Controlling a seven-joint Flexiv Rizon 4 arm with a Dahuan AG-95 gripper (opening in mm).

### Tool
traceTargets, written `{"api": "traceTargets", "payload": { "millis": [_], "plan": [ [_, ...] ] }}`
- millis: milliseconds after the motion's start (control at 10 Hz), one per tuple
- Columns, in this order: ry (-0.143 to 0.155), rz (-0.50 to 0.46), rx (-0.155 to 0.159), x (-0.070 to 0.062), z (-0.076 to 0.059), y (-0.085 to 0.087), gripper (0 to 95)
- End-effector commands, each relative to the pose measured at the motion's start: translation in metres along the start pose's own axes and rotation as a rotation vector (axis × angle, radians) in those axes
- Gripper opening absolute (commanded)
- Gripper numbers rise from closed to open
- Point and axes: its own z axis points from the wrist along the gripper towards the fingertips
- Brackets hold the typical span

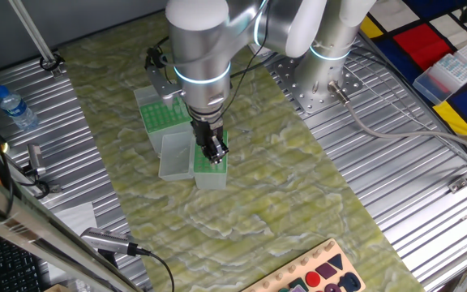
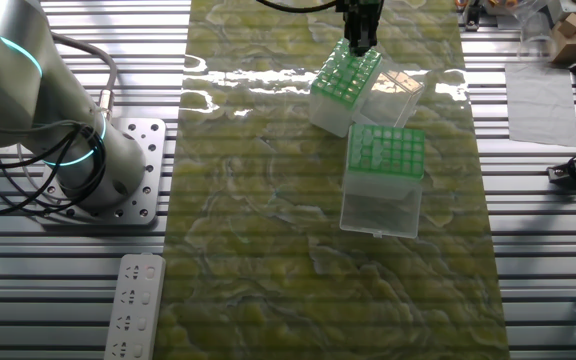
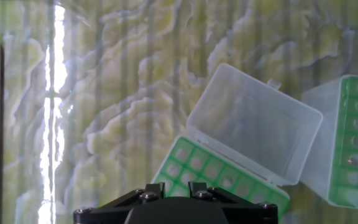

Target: Transfer all large pipette tips from one holder to another

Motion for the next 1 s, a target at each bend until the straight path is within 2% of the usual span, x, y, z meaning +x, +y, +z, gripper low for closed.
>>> {"api": "traceTargets", "payload": {
  "millis": [100,200,800,1000],
  "plan": [
    [-0.001,-0.001,0.002,0.001,0.001,-0.001,19.0],
    [-0.004,-0.001,0.003,0.001,0.001,-0.001,0.0],
    [0.001,0.0,0.003,0.001,-0.002,0.001,0.0],
    [0.004,-0.026,0.028,-0.001,-0.012,0.007,0.0]
  ]
}}
